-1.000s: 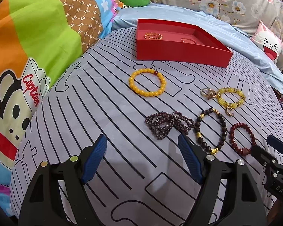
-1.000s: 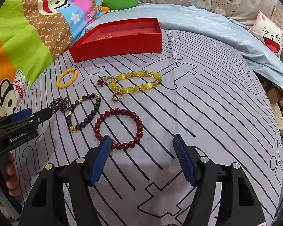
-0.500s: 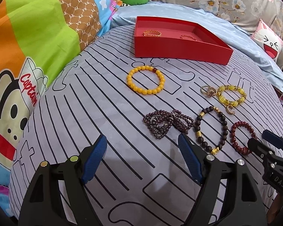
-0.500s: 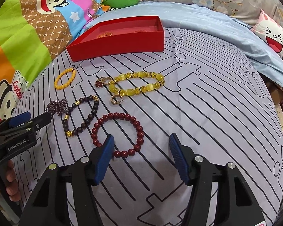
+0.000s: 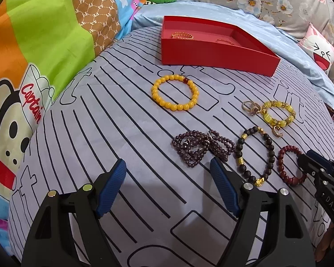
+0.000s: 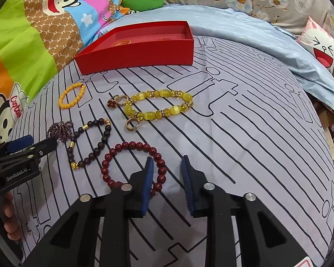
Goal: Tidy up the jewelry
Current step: 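Grasp the red bead bracelet with the right tool while the left tool grasps the garnet bracelet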
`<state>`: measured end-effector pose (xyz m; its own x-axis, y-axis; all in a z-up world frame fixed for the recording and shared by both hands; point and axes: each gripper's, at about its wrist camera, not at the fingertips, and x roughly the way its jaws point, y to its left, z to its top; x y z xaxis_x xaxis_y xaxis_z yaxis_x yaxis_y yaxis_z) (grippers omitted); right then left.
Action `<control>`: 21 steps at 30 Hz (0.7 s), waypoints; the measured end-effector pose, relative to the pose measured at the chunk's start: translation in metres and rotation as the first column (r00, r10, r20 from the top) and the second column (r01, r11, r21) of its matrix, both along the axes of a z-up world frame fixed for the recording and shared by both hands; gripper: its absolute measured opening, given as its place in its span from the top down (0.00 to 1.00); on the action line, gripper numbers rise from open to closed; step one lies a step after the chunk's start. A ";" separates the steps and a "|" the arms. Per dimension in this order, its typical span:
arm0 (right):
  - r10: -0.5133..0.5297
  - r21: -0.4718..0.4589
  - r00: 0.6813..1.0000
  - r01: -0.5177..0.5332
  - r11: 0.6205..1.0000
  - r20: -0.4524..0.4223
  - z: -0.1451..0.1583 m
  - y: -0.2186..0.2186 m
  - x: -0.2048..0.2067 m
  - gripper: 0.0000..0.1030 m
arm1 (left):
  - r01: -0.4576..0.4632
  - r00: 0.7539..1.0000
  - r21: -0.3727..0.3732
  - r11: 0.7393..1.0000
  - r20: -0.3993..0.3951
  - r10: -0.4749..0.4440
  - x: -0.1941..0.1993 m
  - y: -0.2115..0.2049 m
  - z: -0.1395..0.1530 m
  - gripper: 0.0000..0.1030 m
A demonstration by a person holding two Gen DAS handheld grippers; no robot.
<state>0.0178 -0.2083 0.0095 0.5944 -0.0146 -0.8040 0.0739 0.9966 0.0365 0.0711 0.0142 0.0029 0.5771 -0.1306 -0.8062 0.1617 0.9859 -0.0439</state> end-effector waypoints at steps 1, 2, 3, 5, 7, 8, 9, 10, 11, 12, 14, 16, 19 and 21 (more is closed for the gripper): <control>0.002 0.005 1.000 -0.002 1.000 0.000 0.000 0.000 0.000 0.90 | 0.002 1.000 -0.001 1.000 0.003 -0.002 0.001 -0.001 0.000 0.28; 0.005 0.013 1.000 -0.005 1.000 0.001 0.000 0.000 -0.001 0.92 | 0.004 1.000 -0.002 1.000 0.005 -0.004 0.001 -0.001 0.000 0.28; 0.004 0.012 1.000 -0.004 1.000 0.002 0.000 0.000 -0.001 0.92 | 0.005 1.000 -0.004 1.000 0.006 -0.005 0.002 -0.002 0.000 0.28; 0.004 0.014 1.000 -0.004 1.000 0.002 0.000 0.001 -0.001 0.92 | 0.008 1.000 -0.011 1.000 0.007 -0.008 0.003 -0.003 0.000 0.30; 0.003 0.019 1.000 -0.003 1.000 0.002 0.000 0.001 -0.001 0.92 | 0.013 1.000 -0.015 1.000 0.013 -0.013 0.005 -0.004 0.000 0.35; 0.002 0.024 1.000 -0.002 1.000 0.001 0.000 0.001 -0.001 0.92 | 0.019 1.000 -0.019 1.000 0.014 -0.019 0.006 -0.005 0.000 0.39; 0.000 0.027 1.000 0.000 1.000 0.001 0.000 0.001 -0.001 0.92 | 0.024 1.000 -0.021 1.000 0.017 -0.023 0.006 -0.006 0.001 0.41; 0.000 0.029 1.000 0.000 1.000 0.000 0.000 0.001 -0.001 0.92 | 0.027 0.999 -0.021 0.999 0.019 -0.027 0.007 -0.006 0.001 0.45; 0.001 0.030 1.000 -0.001 1.000 0.001 0.000 0.001 -0.001 0.92 | 0.034 0.999 -0.026 0.999 0.020 -0.033 0.008 -0.007 0.002 0.49; 0.002 0.032 1.000 -0.002 0.999 0.000 0.000 0.001 -0.001 0.92 | 0.040 0.999 -0.031 0.999 0.021 -0.039 0.008 -0.008 0.002 0.52; 0.005 0.036 1.000 -0.005 0.999 -0.001 0.000 0.001 -0.001 0.92 | 0.052 0.998 -0.041 0.998 0.020 -0.051 0.009 -0.010 0.003 0.69; 0.008 0.042 1.000 -0.008 0.999 -0.002 0.000 0.001 -0.001 0.92 | 0.066 0.998 -0.052 0.996 0.018 -0.066 0.010 -0.012 0.004 0.75; 0.012 0.051 1.000 -0.012 0.999 -0.004 0.001 0.001 -0.001 0.92 | 0.084 0.996 -0.075 0.994 0.016 -0.083 0.010 -0.013 0.008 0.91; 0.013 0.061 1.000 -0.013 0.998 -0.005 0.001 0.000 -0.002 0.92 | 0.089 0.996 -0.085 0.992 0.019 -0.088 0.009 -0.014 0.011 0.92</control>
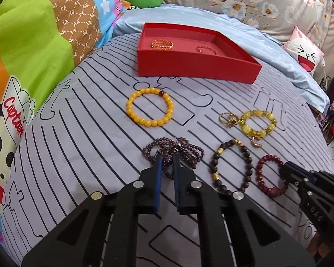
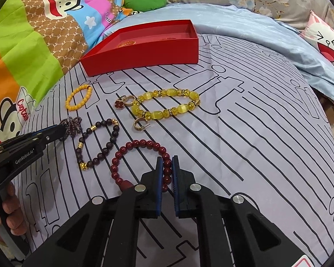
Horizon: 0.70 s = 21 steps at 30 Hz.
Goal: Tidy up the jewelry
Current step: 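Grasp the red bead bracelet with the right tool while the left tool grasps the garnet bracelet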
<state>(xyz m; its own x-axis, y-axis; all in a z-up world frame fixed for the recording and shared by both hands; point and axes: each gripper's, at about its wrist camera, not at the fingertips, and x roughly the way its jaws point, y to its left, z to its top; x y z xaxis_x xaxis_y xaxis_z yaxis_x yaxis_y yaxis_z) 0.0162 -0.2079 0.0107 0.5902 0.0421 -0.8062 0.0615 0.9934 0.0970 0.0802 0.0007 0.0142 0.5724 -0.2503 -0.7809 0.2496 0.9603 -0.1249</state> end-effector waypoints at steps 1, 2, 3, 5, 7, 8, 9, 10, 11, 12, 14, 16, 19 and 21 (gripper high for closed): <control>0.000 0.004 1.000 0.000 1.000 0.000 0.000 0.000 0.000 0.93 | 0.002 1.000 -0.005 1.000 0.001 -0.002 0.000 0.000 0.002 0.93; -0.001 0.009 1.000 0.001 1.000 0.001 0.001 0.000 -0.001 0.92 | 0.003 1.000 -0.011 1.000 0.004 -0.003 -0.001 0.001 0.004 0.97; -0.002 0.011 1.000 0.002 1.000 0.002 0.001 -0.001 -0.001 0.93 | 0.002 1.000 -0.014 1.000 0.006 -0.002 -0.001 0.001 0.005 0.97; -0.003 0.015 1.000 0.003 1.000 0.006 0.003 -0.001 -0.001 0.93 | 0.002 1.000 -0.019 1.000 0.010 -0.002 -0.001 0.002 0.007 0.97; -0.003 0.017 1.000 0.003 1.000 0.010 0.004 -0.001 -0.002 0.92 | 0.000 1.000 -0.023 1.000 0.015 0.000 0.000 0.004 0.009 0.97; -0.003 0.017 1.000 0.003 1.000 0.013 0.006 -0.001 -0.002 0.92 | -0.001 1.000 -0.024 1.000 0.017 0.002 -0.001 0.004 0.010 0.97; -0.003 0.018 1.000 0.003 1.000 0.014 0.006 -0.001 -0.002 0.93 | -0.004 1.000 -0.024 1.000 0.017 0.004 0.000 0.005 0.010 0.97; -0.003 0.019 1.000 0.003 1.000 0.015 0.007 -0.001 -0.003 0.93 | -0.006 1.000 -0.027 1.000 0.015 0.006 0.000 0.005 0.011 0.97; -0.005 0.019 1.000 0.005 1.000 0.016 0.007 -0.001 -0.003 0.92 | -0.007 1.000 -0.026 1.000 0.012 0.008 0.000 0.006 0.010 0.96; -0.006 0.021 1.000 0.006 1.000 0.015 0.007 -0.001 -0.003 0.92 | -0.004 1.000 -0.027 1.000 0.008 0.004 -0.001 0.006 0.009 0.96; -0.007 0.022 1.000 0.007 1.000 0.015 0.007 -0.001 -0.004 0.93 | -0.002 1.000 -0.020 1.000 0.012 0.003 -0.003 0.005 0.008 0.96; -0.007 0.022 1.000 0.007 1.000 0.016 0.007 -0.001 -0.004 0.93 | 0.004 1.000 -0.022 1.000 0.019 -0.004 -0.004 0.004 0.009 0.98; -0.009 0.023 1.000 0.008 1.000 0.018 0.008 -0.002 -0.004 0.93 | 0.015 1.000 -0.026 1.000 0.023 -0.015 -0.006 0.003 0.011 0.98; -0.008 0.022 1.000 0.008 1.000 0.018 0.008 -0.002 -0.005 0.93 | 0.012 1.000 -0.029 1.000 0.012 -0.012 -0.006 0.002 0.010 0.96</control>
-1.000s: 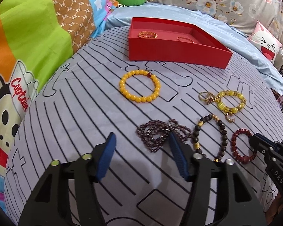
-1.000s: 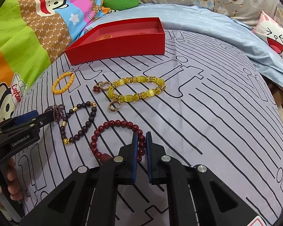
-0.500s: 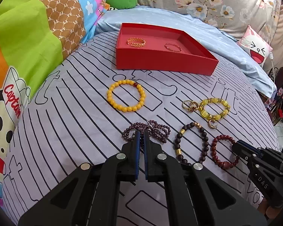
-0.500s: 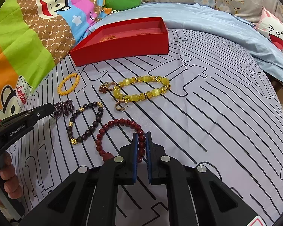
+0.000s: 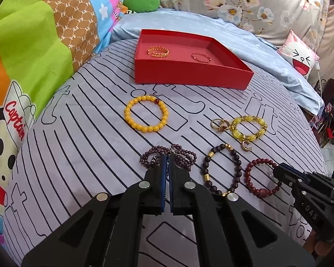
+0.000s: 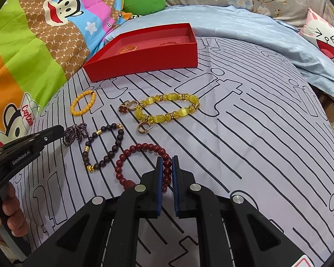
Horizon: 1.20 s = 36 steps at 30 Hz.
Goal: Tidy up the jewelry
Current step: 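Grasp the red bead bracelet with the right tool while the left tool grasps the garnet bracelet, then carry both bead bracelets into the red tray and open both tools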
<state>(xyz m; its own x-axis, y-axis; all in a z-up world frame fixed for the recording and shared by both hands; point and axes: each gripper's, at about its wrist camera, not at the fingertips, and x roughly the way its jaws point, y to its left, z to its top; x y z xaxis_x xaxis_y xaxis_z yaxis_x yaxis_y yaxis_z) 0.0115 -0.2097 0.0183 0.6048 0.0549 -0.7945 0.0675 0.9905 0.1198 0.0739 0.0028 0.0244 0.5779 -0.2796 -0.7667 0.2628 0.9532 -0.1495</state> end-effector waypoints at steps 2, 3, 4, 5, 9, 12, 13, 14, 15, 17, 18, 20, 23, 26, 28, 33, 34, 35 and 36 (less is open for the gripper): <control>0.000 0.001 1.000 0.000 1.000 -0.001 0.000 0.000 0.000 0.93 | -0.008 1.000 0.008 1.000 -0.010 0.008 0.000 0.000 -0.004 0.87; 0.000 0.001 1.000 0.000 1.000 -0.001 0.000 0.000 0.000 0.93 | -0.012 1.000 0.011 1.000 -0.014 0.012 0.001 0.000 -0.005 0.82; -0.001 0.001 1.000 0.001 1.000 -0.002 0.000 0.000 0.001 0.93 | -0.018 1.000 0.015 1.000 -0.017 0.018 0.002 0.000 -0.007 0.73; -0.002 0.002 1.000 0.002 1.000 -0.003 0.000 -0.001 0.001 0.93 | -0.028 0.999 0.021 0.999 -0.014 0.029 0.002 0.001 -0.009 0.71; -0.002 0.002 1.000 0.002 1.000 -0.006 -0.001 0.000 0.002 0.93 | -0.035 0.999 0.026 0.999 -0.009 0.035 0.006 0.002 -0.013 0.72; 0.000 0.002 1.000 0.000 1.000 -0.009 -0.002 0.000 0.002 0.93 | -0.032 0.999 0.012 0.999 -0.022 0.033 0.011 0.003 -0.017 0.72; 0.001 0.002 1.000 -0.001 1.000 -0.009 -0.002 0.000 0.002 0.93 | -0.033 0.999 0.009 0.999 -0.023 0.033 0.012 0.003 -0.018 0.73; 0.001 0.002 1.000 -0.001 1.000 -0.010 -0.002 0.000 0.002 0.93 | -0.030 0.999 0.007 1.000 -0.019 0.030 0.013 0.002 -0.018 0.80; 0.001 0.002 1.000 -0.001 1.000 -0.010 -0.002 0.000 0.002 0.93 | -0.019 1.000 0.000 1.000 -0.020 0.019 0.014 0.002 -0.018 0.86; 0.001 0.002 1.000 -0.001 1.000 -0.010 -0.002 0.000 0.002 0.93 | -0.003 1.000 -0.006 1.000 -0.016 0.003 0.013 0.000 -0.015 0.96; 0.002 0.002 1.000 -0.002 1.000 -0.010 -0.002 0.000 0.002 0.92 | 0.002 1.000 -0.008 1.000 -0.016 -0.002 0.013 -0.001 -0.014 0.97; 0.003 0.002 1.000 -0.003 1.000 -0.008 -0.002 0.000 0.002 0.93 | 0.008 1.000 -0.010 1.000 -0.008 -0.008 0.012 -0.002 -0.012 0.97; 0.005 0.005 1.000 -0.005 1.000 -0.004 -0.001 0.001 0.001 0.93 | 0.012 1.000 -0.020 1.000 0.003 -0.012 0.009 -0.002 -0.006 0.97; 0.008 0.009 1.000 -0.009 1.000 0.005 0.004 0.002 0.000 0.93 | 0.015 1.000 -0.033 0.999 0.015 -0.015 0.008 -0.002 0.004 0.97; 0.011 0.013 1.000 -0.012 1.000 0.014 0.008 0.003 0.000 0.93 | 0.016 1.000 -0.038 0.999 0.021 -0.016 0.007 -0.002 0.009 0.97; 0.021 0.027 0.999 -0.022 0.999 0.044 0.023 0.004 -0.001 0.92 | 0.021 0.999 -0.064 0.998 0.034 -0.019 0.005 -0.001 0.027 0.97; 0.023 0.029 0.999 -0.025 0.999 0.048 0.026 0.004 -0.001 0.93 | 0.025 0.999 -0.065 0.998 0.039 -0.022 0.005 -0.001 0.031 0.97; 0.026 0.031 0.998 -0.027 0.999 0.055 0.029 0.004 -0.001 0.93 | 0.027 0.999 -0.068 0.997 0.043 -0.024 0.005 -0.001 0.034 0.97; 0.028 0.032 0.998 -0.030 0.999 0.061 0.033 0.005 -0.001 0.93 | 0.031 0.998 -0.072 0.997 0.048 -0.028 0.005 -0.001 0.039 0.97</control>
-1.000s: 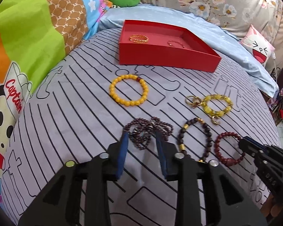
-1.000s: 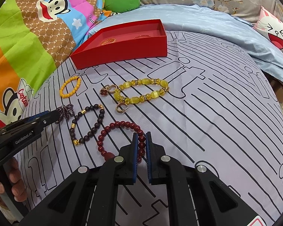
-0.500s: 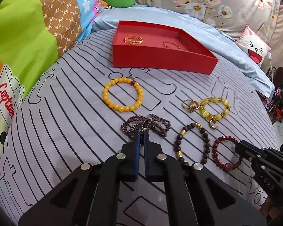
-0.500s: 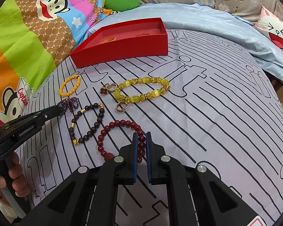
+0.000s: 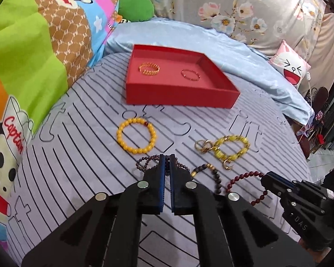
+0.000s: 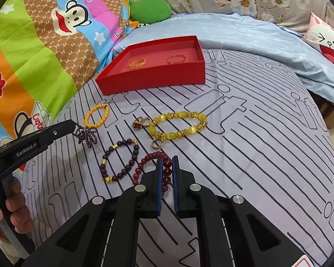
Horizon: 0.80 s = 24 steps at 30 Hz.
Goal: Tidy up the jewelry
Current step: 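Carry both bead bracelets into the red tray and open both tools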
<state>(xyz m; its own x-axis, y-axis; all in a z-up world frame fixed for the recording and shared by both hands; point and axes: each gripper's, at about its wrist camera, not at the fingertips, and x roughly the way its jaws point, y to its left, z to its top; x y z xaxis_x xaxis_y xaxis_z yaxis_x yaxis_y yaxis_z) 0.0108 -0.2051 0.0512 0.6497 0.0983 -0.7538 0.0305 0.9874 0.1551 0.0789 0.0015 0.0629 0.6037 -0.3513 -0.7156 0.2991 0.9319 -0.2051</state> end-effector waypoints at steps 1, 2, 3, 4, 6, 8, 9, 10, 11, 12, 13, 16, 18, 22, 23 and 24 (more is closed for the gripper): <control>0.002 0.001 1.000 -0.002 1.000 0.004 0.002 0.000 0.000 0.93 | 0.002 1.000 -0.005 1.000 0.005 -0.002 0.000 0.000 0.004 0.97; 0.004 0.003 1.000 -0.004 1.000 0.012 0.007 0.000 0.001 0.93 | 0.006 1.000 -0.010 1.000 0.008 -0.006 0.001 0.000 0.008 0.97; 0.005 0.004 1.000 -0.005 1.000 0.018 0.009 0.000 0.001 0.93 | 0.010 1.000 -0.015 1.000 0.013 -0.009 0.001 -0.001 0.013 0.97; 0.007 0.005 1.000 -0.007 1.000 0.022 0.012 0.000 0.002 0.93 | 0.011 1.000 -0.017 1.000 0.018 -0.011 0.002 -0.002 0.016 0.97; 0.013 0.008 0.999 -0.013 1.000 0.033 0.019 0.000 0.005 0.93 | 0.018 0.999 -0.022 1.000 0.034 -0.017 0.004 -0.003 0.026 0.97; 0.017 0.011 0.999 -0.018 1.000 0.047 0.026 -0.001 0.010 0.93 | 0.027 0.999 -0.029 0.999 0.043 -0.026 0.009 -0.005 0.036 0.97; 0.018 0.012 0.998 -0.019 1.000 0.054 0.030 -0.001 0.012 0.93 | 0.029 0.998 -0.032 0.999 0.048 -0.028 0.013 -0.006 0.041 0.97; 0.018 0.011 0.998 -0.019 1.000 0.062 0.033 -0.002 0.015 0.93 | 0.031 0.998 -0.035 0.999 0.054 -0.029 0.016 -0.006 0.046 0.97; 0.017 0.012 0.997 -0.018 1.000 0.073 0.038 -0.004 0.019 0.93 | 0.031 0.998 -0.040 0.999 0.060 -0.028 0.021 -0.007 0.051 0.97; 0.015 0.015 0.997 -0.017 1.000 0.081 0.042 -0.006 0.023 0.93 | 0.031 0.997 -0.044 0.999 0.065 -0.028 0.024 -0.007 0.054 0.97; 0.014 0.020 0.996 -0.016 1.000 0.093 0.048 -0.008 0.029 0.93 | 0.031 0.997 -0.048 0.998 0.072 -0.028 0.029 -0.007 0.058 0.97; 0.013 0.013 0.993 -0.015 1.000 0.121 0.060 -0.014 0.043 0.93 | 0.029 0.994 -0.051 0.998 0.102 -0.024 0.048 -0.010 0.072 0.97; 0.018 0.003 0.989 -0.019 1.000 0.145 0.071 -0.017 0.058 0.93 | 0.028 0.993 -0.053 0.998 0.116 -0.022 0.060 -0.012 0.079 0.97; 0.025 -0.008 0.984 -0.024 1.000 0.176 0.086 -0.019 0.083 0.93 | 0.021 0.989 -0.046 0.999 0.147 -0.014 0.085 -0.019 0.091 0.97; 0.029 -0.009 0.983 -0.028 1.000 0.184 0.091 -0.020 0.094 0.93 | 0.020 0.988 -0.047 0.999 0.154 -0.012 0.093 -0.022 0.093 0.97; 0.031 -0.011 0.981 -0.029 1.000 0.189 0.093 -0.020 0.101 0.93 | 0.019 0.987 -0.045 0.999 0.159 -0.012 0.100 -0.024 0.095 0.97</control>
